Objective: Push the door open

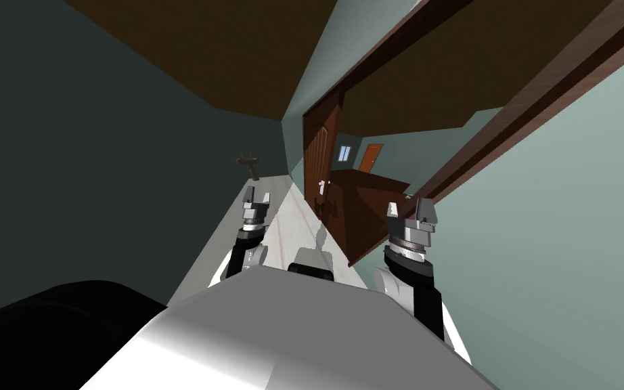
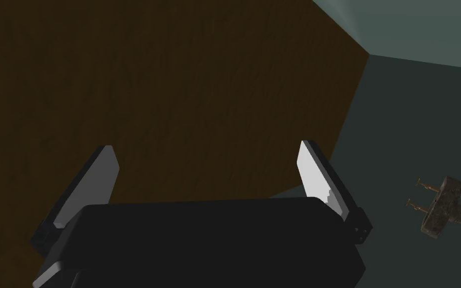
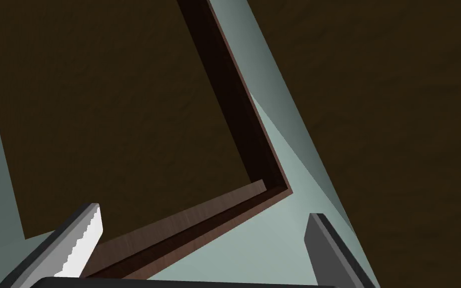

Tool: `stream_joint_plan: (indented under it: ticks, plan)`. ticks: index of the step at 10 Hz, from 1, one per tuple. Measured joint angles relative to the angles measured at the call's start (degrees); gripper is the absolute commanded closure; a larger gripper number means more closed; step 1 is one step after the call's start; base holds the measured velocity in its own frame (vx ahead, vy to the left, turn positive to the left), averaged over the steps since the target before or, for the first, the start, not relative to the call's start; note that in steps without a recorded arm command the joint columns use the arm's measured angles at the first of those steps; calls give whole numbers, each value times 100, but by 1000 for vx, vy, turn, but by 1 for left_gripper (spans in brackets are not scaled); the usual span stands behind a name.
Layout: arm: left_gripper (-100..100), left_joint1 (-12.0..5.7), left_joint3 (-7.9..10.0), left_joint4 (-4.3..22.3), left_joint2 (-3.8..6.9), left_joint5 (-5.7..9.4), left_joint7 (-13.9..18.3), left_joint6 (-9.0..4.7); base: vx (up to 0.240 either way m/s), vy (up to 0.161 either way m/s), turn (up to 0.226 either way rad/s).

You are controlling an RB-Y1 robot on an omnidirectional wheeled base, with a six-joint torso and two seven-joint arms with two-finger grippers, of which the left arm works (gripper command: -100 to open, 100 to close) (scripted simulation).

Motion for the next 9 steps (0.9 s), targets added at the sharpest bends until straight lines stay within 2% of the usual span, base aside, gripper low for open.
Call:
stream_joint_plan:
  ticks: [3,6,9]
  plan:
    - [-100,-194,-97,283,87,-18,78,32,118,46,-32]
    - [-100,-378,-273,638,154,-62,165,27,118,49,-32]
    - [-100,-659,-360,1038,257,-68,280,67,105,53,-37]
